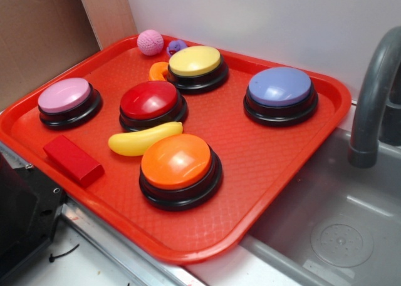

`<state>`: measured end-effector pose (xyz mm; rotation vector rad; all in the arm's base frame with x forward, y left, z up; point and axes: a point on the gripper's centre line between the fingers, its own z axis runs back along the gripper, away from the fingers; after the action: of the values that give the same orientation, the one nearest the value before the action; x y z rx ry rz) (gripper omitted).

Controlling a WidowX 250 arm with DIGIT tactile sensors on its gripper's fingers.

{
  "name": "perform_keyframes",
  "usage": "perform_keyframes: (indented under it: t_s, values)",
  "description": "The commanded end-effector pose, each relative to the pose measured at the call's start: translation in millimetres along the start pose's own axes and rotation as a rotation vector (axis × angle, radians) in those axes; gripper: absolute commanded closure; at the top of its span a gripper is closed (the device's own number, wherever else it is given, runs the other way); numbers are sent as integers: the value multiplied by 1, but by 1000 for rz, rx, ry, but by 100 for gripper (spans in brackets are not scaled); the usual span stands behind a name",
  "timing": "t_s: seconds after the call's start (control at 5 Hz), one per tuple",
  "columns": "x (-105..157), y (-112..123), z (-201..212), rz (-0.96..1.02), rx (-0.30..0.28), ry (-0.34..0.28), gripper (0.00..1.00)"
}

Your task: Push the pink button.

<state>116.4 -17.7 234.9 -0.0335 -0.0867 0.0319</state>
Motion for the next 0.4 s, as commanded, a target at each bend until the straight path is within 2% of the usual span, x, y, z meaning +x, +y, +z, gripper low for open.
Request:
perform_keyframes:
  t_s: [0.0,0.2]
  values:
    - [0,0,0,0,0,0,0]
    - [43,50,-40,237,46,73,0]
